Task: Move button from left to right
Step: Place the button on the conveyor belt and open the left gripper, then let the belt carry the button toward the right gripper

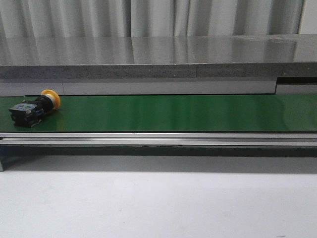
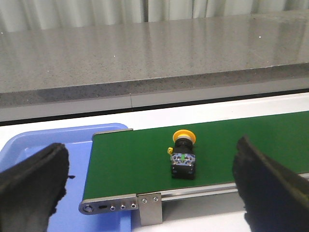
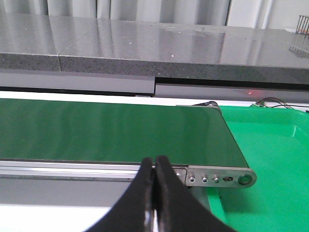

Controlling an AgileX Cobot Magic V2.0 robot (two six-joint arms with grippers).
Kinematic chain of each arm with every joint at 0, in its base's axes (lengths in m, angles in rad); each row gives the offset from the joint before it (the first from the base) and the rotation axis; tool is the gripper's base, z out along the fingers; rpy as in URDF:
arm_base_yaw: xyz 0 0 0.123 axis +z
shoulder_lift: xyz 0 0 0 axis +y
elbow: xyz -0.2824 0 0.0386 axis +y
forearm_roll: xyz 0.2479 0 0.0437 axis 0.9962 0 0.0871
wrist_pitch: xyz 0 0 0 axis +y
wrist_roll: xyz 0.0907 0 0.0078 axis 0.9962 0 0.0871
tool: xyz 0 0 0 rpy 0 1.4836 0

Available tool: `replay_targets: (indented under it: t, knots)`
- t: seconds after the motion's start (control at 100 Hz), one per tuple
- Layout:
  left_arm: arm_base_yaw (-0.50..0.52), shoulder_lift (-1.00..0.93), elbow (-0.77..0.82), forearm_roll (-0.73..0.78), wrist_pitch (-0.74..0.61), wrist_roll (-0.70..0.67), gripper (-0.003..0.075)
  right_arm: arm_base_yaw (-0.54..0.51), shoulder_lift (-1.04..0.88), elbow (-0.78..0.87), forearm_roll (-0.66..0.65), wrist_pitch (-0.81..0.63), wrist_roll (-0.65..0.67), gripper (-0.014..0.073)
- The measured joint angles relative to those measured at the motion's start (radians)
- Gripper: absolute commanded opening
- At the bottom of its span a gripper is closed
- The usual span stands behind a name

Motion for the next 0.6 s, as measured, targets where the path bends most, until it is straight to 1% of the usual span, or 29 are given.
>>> replay_targets:
  t: [0.1, 0.26, 0.42, 0.47, 0.51, 0.56, 0.6]
  knots:
    - [0.0, -0.071, 0.082, 0.0, -0.038, 0.0, 0.0653, 0.0, 0.0, 0.0, 0.0, 0.0, 0.0, -0.0122]
    - [0.0, -0.093, 0.16, 0.0, -0.168, 0.002, 0.0653, 0.0, 0.0, 0.0, 0.0, 0.0, 0.0, -0.0122]
    - [0.0, -0.093, 0.184, 0.0, -0.192, 0.002, 0.0647, 0.0, 0.0, 0.0, 0.0, 0.0, 0.0, -0.0122]
    - [0.0, -0.095, 0.188, 0.0, -0.194, 0.002, 0.0624, 0.0, 0.0, 0.0, 0.0, 0.0, 0.0, -0.0122]
    - [0.0, -0.095, 0.191, -0.001, -0.194, 0.002, 0.0589, 0.0, 0.0, 0.0, 0.0, 0.0, 0.0, -0.0122]
    - [0.0, -0.095, 0.192, -0.001, -0.194, 0.002, 0.0527, 0.0, 0.0, 0.0, 0.0, 0.0, 0.0, -0.0122]
    - [0.0, -0.095, 0.192, -0.001, -0.196, 0.002, 0.0457, 0.0, 0.0, 0.0, 0.0, 0.0, 0.0, -0.0122]
